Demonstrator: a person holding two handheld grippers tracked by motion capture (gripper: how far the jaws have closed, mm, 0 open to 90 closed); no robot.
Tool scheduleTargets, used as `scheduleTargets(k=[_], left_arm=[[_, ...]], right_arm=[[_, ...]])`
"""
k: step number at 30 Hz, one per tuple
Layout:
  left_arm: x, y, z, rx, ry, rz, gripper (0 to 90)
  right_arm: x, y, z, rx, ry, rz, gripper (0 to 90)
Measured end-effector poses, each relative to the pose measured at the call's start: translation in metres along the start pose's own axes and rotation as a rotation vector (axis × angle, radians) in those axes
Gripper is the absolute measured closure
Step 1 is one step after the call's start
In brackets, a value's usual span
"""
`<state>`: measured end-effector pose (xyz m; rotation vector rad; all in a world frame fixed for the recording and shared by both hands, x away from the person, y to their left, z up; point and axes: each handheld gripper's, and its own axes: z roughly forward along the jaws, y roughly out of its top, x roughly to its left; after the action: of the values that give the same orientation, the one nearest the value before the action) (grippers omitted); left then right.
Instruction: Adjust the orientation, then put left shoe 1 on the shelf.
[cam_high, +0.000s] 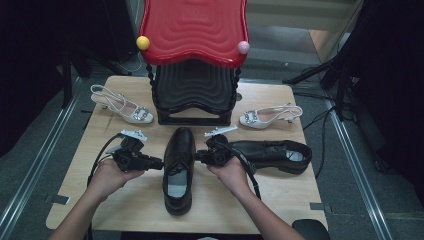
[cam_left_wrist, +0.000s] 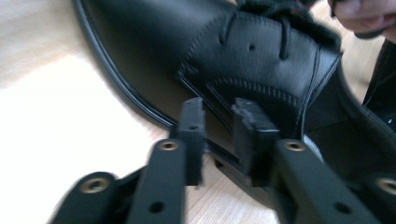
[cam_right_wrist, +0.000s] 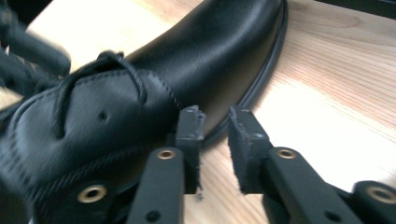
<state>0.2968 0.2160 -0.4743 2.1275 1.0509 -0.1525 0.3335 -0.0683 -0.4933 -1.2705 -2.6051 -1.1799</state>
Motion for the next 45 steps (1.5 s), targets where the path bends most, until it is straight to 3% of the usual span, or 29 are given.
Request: scheduleTargets(k=[3,7,14,18,23,25,29,35,45], left_arm=[[-0.003,0.006,-0.006,-0.017,0.018,0.032,60.7],[-0.007,0.019,-0.011,-0.051,0.032,0.056,50.1],[-0.008,0.035,-0.015,-0.072,0.06,0.085,46.7],[-0.005,0.044,-0.018,-0.078,0.066,0.068,45.3],[-0.001,0.055,-0.023,-0.088,0.073,0.077,45.3],[0.001,0.06,-0.024,-0.09,0.079,0.08,45.7],[0.002,0.071,-0.031,-0.106,0.078,0.108,58.2],[0.004,0.088,-0.04,-0.12,0.086,0.142,79.5],[-0.009,0.128,-0.068,-0.144,0.088,0.199,89.8]], right_arm=[[0.003,0.0,-0.01,0.03,0.011,-0.021,66.6],[0.009,-0.002,-0.023,0.024,0.052,-0.027,61.7],[0.011,-0.009,-0.038,-0.016,0.081,-0.037,49.7],[0.01,-0.015,-0.042,-0.088,0.048,-0.08,50.1],[0.008,-0.019,-0.047,-0.09,0.066,-0.067,56.0],[0.009,-0.019,-0.048,-0.064,0.071,-0.028,56.5],[0.014,-0.02,-0.048,0.005,0.038,0.011,56.4],[0.024,-0.018,-0.047,0.036,0.041,0.057,56.9],[0.032,-0.019,-0.049,0.035,0.07,0.09,57.8]])
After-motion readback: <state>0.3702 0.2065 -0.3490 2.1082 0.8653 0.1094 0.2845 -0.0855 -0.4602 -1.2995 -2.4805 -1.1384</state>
